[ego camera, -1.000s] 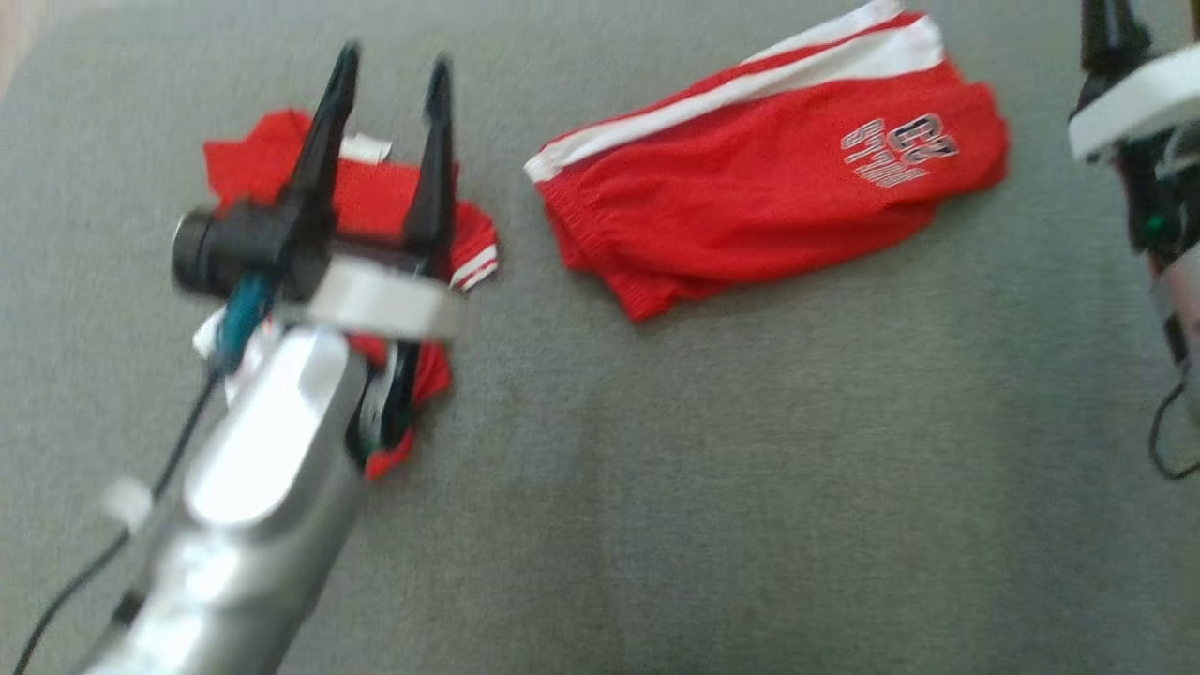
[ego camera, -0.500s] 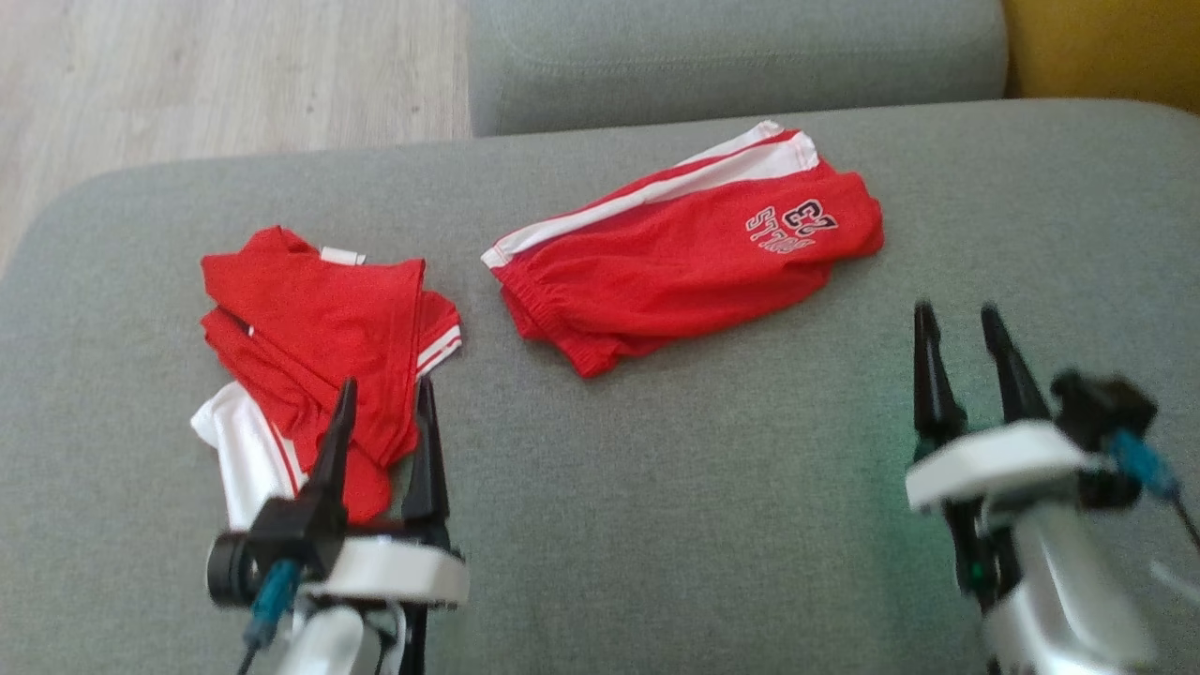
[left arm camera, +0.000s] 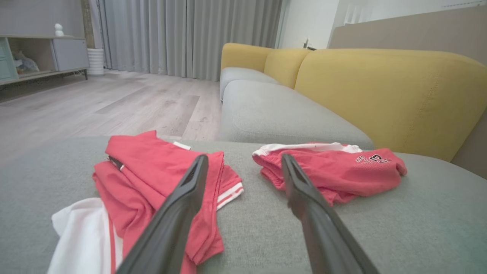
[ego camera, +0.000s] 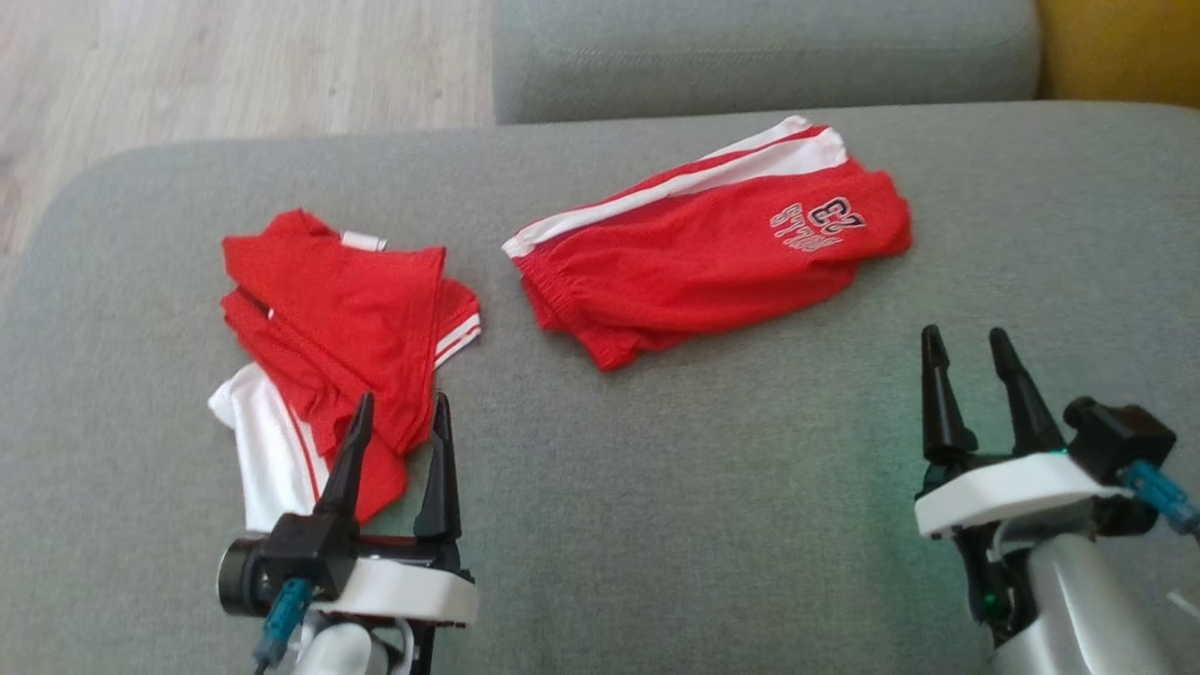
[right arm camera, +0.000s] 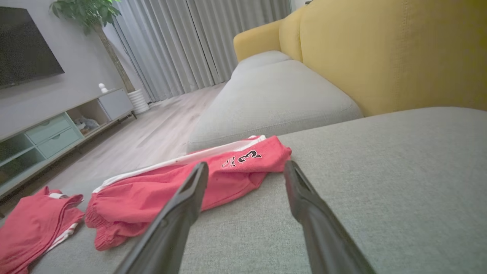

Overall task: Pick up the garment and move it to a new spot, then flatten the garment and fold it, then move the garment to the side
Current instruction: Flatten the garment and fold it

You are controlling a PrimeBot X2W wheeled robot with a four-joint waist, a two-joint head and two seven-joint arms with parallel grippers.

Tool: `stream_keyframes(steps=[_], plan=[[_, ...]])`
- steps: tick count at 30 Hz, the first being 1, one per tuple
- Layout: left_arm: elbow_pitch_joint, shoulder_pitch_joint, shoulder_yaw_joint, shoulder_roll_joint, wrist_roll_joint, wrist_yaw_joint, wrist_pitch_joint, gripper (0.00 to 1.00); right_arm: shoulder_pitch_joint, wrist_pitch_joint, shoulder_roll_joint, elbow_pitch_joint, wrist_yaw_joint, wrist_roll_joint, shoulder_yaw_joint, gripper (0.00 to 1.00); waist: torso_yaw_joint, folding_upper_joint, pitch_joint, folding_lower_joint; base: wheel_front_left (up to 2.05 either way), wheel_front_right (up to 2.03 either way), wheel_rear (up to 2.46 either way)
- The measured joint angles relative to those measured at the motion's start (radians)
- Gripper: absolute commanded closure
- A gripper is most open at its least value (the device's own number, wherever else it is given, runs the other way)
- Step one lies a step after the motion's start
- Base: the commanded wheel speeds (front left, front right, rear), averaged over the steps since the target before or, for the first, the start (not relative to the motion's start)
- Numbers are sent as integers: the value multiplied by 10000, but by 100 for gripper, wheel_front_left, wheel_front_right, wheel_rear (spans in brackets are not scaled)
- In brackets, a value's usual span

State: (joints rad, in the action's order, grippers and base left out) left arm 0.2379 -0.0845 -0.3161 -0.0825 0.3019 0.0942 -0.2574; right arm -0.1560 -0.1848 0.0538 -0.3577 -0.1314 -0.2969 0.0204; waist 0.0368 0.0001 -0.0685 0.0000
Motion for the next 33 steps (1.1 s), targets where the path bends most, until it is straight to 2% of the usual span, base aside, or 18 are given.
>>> stream_keyframes(steps=[5, 11, 14, 19, 26, 33], plan=[[261, -300, 0, 121, -151, -341, 0, 0, -813, 706, -29, 19, 0, 677, -694, 0, 356, 0, -622, 1, 0, 0, 0], [514, -1006, -230, 265, -320, -600, 0, 0, -2671, 1983, -25, -1014, 0, 1638, -2303, 0, 1003, 0, -1189, 2, 0, 0, 0], [518, -1318, -355, 322, -303, -602, 0, 0, -3527, 2940, -23, -1908, 0, 2318, -3375, 0, 1402, 0, -1432, 2, 0, 0, 0], [470, -1484, -554, 330, -90, -594, 0, 0, -4809, 3670, 77, -2867, 0, 3519, -4934, 0, 2050, 0, -1831, 2, 0, 0, 0], [109, -1691, -786, 349, 188, -324, 0, 0, -5912, 4190, 516, -3950, 0, 4706, -5891, 0, 2651, 0, -2341, 1, 0, 0, 0], [-31, -1786, -1066, 368, 330, -263, 0, 0, -6582, 4312, 1101, -4692, 0, 6197, -6924, 0, 3084, -1, -2799, 1, 0, 0, 0]])
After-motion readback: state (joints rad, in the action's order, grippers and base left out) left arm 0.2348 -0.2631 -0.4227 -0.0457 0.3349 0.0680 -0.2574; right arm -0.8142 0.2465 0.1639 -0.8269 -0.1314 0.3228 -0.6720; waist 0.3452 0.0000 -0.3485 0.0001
